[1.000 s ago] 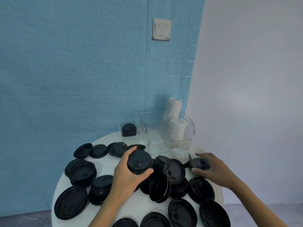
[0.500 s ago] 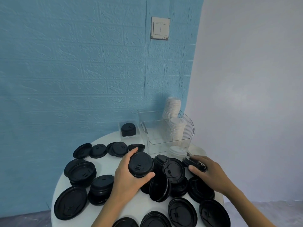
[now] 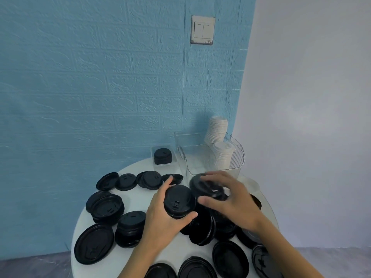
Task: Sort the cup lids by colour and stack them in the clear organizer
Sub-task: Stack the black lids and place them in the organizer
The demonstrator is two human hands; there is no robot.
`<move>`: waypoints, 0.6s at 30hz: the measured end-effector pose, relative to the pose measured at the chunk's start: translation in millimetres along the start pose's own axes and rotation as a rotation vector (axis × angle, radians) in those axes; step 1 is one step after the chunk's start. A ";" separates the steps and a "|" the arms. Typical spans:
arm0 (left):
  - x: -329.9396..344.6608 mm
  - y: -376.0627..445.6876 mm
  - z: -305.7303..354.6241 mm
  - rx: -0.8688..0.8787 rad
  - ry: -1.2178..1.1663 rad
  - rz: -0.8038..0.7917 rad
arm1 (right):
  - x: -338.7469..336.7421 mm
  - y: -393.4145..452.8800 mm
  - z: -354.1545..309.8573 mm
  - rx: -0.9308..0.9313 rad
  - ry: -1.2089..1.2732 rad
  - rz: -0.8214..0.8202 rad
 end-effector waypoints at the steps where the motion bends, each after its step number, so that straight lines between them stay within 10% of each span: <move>1: -1.0 -0.6 -0.6 -0.006 -0.012 0.008 | 17.5 4.0 -6.0 -0.009 -0.018 -0.069; 18: -19.0 -4.2 -10.8 -0.113 -0.046 0.173 | 97.4 19.8 1.2 -0.002 -0.120 -0.133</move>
Point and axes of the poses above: each hand's wrist, its own y-axis towards the middle knuckle, its own x-axis out of the palm, z = x × y, the point moved 8 cm from there along y, towards the middle knuckle, and after that the axes turned 10 degrees about y, right-handed, at the moved point
